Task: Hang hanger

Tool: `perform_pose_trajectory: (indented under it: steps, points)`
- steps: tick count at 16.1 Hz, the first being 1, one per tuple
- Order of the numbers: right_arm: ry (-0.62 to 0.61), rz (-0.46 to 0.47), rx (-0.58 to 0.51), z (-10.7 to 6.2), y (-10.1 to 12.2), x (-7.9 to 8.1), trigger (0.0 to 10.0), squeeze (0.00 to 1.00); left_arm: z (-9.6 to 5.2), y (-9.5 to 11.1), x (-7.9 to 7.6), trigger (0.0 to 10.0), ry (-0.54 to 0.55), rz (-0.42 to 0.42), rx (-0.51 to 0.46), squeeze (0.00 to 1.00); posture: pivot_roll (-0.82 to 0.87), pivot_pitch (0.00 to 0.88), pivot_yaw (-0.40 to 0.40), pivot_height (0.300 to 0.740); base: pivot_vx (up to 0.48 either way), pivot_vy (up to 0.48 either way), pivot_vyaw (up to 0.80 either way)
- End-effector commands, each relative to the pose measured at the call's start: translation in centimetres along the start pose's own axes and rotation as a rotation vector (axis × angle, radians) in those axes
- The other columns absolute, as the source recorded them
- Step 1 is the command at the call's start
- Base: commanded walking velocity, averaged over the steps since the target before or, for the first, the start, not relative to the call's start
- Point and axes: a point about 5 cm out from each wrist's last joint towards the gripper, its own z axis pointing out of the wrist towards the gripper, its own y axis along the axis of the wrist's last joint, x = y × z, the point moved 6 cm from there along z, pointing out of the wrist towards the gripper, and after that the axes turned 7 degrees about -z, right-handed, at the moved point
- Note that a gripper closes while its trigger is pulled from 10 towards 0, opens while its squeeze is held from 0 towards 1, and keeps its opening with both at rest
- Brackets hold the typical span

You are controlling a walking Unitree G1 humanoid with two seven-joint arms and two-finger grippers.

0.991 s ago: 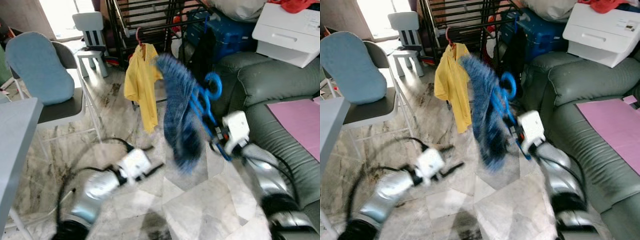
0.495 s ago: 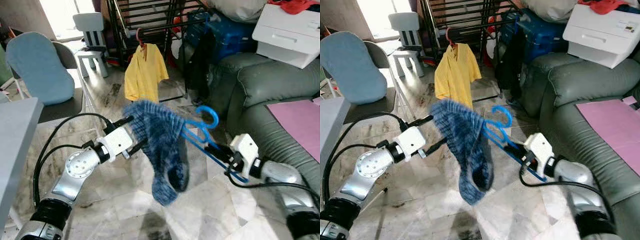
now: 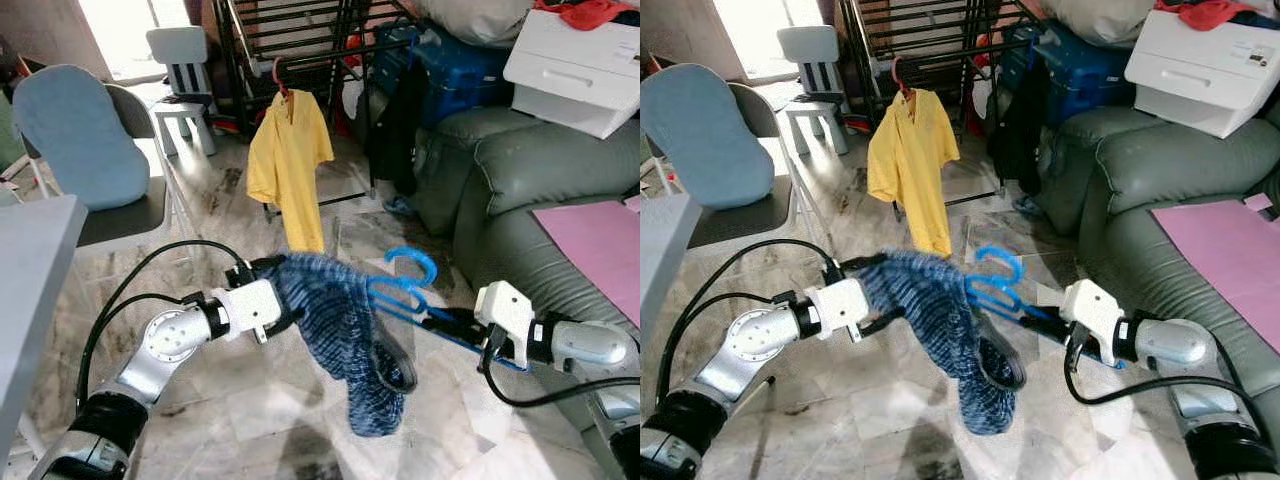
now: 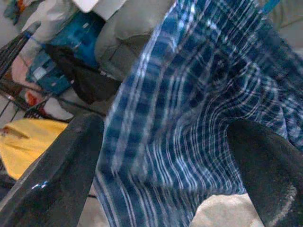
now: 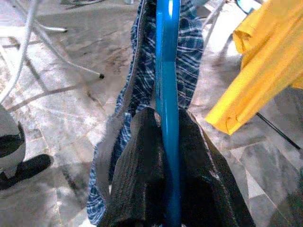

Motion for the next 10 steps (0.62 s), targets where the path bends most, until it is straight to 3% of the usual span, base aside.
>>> perform_pose_trajectory:
  steps: [1,2,3,8,9,10]
  points:
    - [0.043,-0.045,-0.016,0.0,0.9,0.1,10.0,0.00,-0.1,0.0,0.1,10.0,-0.042,0.045,0.015,0.91,-0.17,0.000,0.058,0.740,0.000,0.000,0.00]
    - [0.074,-0.060,-0.014,0.1,1.1,0.4,10.0,0.00,0.1,-0.1,-0.1,10.0,-0.080,0.066,0.021,0.39,-0.17,0.000,0.058,0.740,0.000,0.000,0.00]
    - [0.092,-0.063,-0.015,0.2,1.2,0.6,10.0,0.00,0.3,0.0,0.1,10.0,-0.084,0.072,0.020,0.00,-0.17,0.000,0.059,0.740,0.000,0.000,0.00]
    - [0.139,-0.098,-0.018,0.9,1.4,1.5,10.0,0.00,1.0,0.3,0.0,10.0,-0.160,0.085,0.019,0.00,-0.17,0.000,0.075,0.740,0.000,0.000,0.00]
    - [0.138,-0.105,-0.020,1.1,1.5,1.6,10.0,0.00,1.1,0.3,-0.2,9.5,-0.174,0.079,0.014,0.00,-0.17,0.000,0.078,0.740,0.000,0.000,0.00]
    - [0.148,-0.122,-0.013,1.2,1.4,1.7,10.0,0.00,1.3,0.4,-0.6,6.6,-0.193,0.076,0.007,0.00,-0.17,0.000,0.079,0.740,0.000,0.000,0.00]
